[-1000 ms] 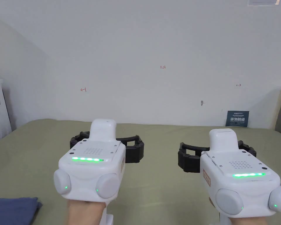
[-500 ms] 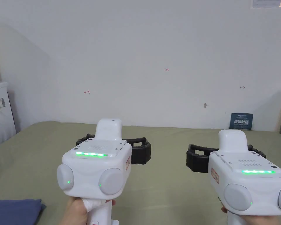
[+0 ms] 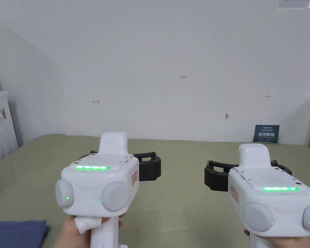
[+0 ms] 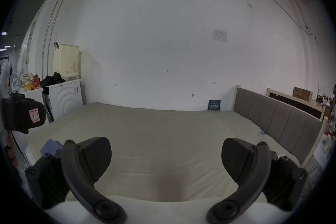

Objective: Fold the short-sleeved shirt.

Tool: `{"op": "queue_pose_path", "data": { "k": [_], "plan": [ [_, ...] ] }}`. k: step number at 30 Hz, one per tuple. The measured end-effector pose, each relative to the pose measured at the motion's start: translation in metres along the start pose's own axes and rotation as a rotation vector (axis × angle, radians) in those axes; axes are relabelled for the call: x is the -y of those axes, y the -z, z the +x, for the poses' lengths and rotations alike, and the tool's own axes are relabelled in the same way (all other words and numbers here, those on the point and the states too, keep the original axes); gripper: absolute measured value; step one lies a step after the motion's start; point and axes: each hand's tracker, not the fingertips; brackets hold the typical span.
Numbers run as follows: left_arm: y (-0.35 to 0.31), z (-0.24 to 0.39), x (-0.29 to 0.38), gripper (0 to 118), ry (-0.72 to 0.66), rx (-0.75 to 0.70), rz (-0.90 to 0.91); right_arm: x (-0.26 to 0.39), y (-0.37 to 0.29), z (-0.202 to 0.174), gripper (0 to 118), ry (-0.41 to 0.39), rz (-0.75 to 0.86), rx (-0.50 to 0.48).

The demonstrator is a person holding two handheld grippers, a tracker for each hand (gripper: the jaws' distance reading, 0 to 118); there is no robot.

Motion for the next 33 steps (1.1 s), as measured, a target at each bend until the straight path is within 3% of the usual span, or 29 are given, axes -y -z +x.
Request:
{"op": "queue_pose_path", "data": {
  "k": [9, 19, 33],
  "plan": [
    [-0.004, 0.0032, 0.0021, 118, 0.041, -0.046, 0.03, -0.0001, 0.0017, -0.0011, 118, -0.016, 0.011, -0.023],
    [-0.0047, -0.0026, 0.0003, 118, 0.02, -0.061, 0.025, -0.0064, 0.0035, 0.0045, 118, 0.039, -0.036, -0.024],
    [-0.0061, -0.0032, -0.0014, 118, 0.005, -0.056, 0.002, -0.0078, 0.0042, 0.0001, 118, 0.018, -0.06, -0.047]
  ]
}}
